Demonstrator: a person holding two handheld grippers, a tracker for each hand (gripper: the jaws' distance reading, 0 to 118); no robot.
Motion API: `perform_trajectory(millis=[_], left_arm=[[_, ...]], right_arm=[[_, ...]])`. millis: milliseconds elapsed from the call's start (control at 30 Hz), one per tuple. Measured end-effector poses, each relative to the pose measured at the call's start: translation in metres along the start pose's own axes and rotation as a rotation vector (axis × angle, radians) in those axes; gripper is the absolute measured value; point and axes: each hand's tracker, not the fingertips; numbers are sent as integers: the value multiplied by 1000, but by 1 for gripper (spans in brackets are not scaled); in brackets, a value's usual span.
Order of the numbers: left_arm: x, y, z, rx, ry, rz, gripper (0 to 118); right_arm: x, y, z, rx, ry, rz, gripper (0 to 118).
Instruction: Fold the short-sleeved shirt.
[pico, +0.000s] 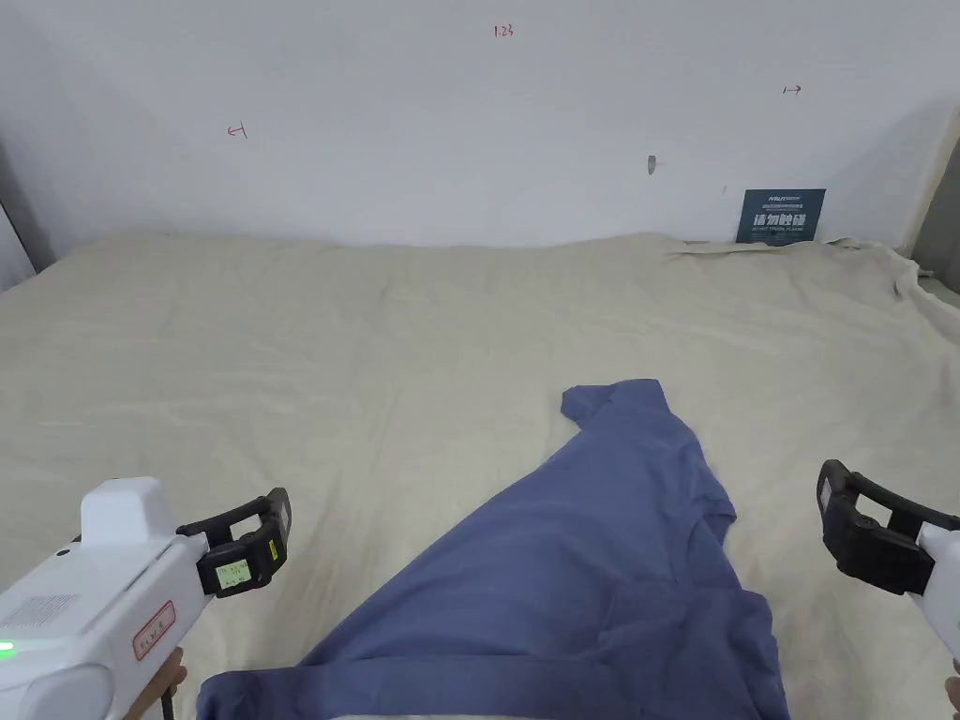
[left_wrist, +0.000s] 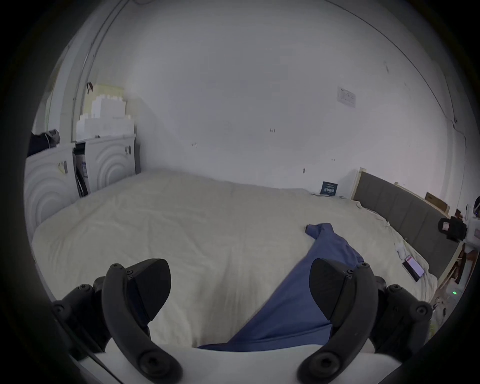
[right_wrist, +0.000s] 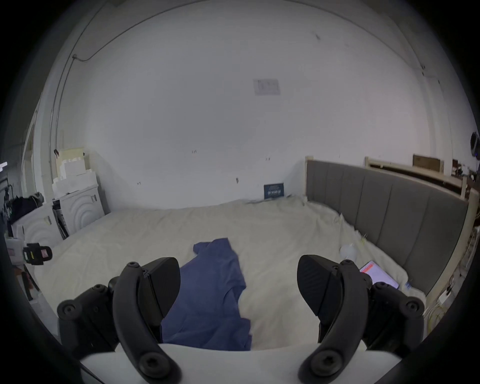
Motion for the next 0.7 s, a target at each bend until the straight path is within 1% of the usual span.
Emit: perform_trajectory(millis=[33,67,100,133,167,200,233,267,333,400,467,600,667,700], left_arm=[[3,-2,3,21,9,-11,100],[5,-4,5,26,6,-22,91],[8,-6,7,29,13,-35,76],[11,-7,9,30,17,-39,61],[12,-8,10,28,16,-42,43],[11,-9,10,30,12,-35,19],[11,-10,11,27,-2,-20,3],[10,-11,11,15,-29,-4,0],[10,-13,13,-5,-40,4,0],[10,-16,13,-37,-44,2,0],[7,-20,10,-87,-17,1,0],[-4,-26,2,-208,15,30,0],[-10,-31,-4,-270,25,51,0],[-13,-34,-6,-268,32,63,0]], right_arm=[[-1,0,3,9,-5,9,94],[-3,-1,6,20,-12,14,93],[-5,-1,9,32,-19,21,88],[-6,-2,12,39,-19,30,77],[-8,-2,15,50,-18,45,59],[-9,-3,16,54,-20,53,25],[-10,-4,16,57,-22,64,0],[-11,-5,16,64,-28,67,0],[-12,-7,18,72,-4,57,0],[-14,-8,17,63,-2,56,0],[-17,-10,15,60,-1,67,0],[-14,-12,12,42,28,42,0],[-13,-14,11,40,32,43,0],[-14,-15,9,35,33,47,0]])
